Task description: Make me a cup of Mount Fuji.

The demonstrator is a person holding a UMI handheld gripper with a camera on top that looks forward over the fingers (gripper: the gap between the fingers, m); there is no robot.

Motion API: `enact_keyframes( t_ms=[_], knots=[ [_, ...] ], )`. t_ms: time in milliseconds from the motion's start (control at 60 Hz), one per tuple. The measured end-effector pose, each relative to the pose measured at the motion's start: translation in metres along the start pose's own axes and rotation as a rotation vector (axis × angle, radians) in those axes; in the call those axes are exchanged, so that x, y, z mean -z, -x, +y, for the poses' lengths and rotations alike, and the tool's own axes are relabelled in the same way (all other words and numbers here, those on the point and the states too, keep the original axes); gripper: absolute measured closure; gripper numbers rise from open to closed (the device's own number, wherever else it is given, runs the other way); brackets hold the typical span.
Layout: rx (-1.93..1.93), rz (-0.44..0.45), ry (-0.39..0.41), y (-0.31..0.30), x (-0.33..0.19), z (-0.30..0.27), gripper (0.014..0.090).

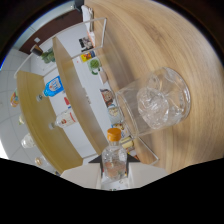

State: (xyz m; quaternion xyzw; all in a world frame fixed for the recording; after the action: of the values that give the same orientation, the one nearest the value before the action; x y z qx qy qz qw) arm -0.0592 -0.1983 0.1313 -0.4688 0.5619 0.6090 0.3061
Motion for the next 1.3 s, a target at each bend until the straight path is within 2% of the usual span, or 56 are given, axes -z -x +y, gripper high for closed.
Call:
enact_keyframes(
  t_ms=[300, 633, 717, 917, 1133, 1300],
  knots=[
    [0.061, 0.008, -0.002, 0.006, 0.003, 0.006, 0.0697],
    [1.099, 0.133, -0.034, 0.034, 0.0, 0.065, 0.0693],
    [1.349, 0.177, -0.021, 0.017, -0.007, 0.08, 0.0692],
    [1.717, 0.368, 0.074, -0.072, -0.027, 0.086, 0.0695],
    [1.85, 0.464, 0.16, -0.131, -0.036, 0.087, 0.0694],
    [1.841, 0.51, 0.207, -0.15, -0.039, 0.088, 0.0692]
  ],
)
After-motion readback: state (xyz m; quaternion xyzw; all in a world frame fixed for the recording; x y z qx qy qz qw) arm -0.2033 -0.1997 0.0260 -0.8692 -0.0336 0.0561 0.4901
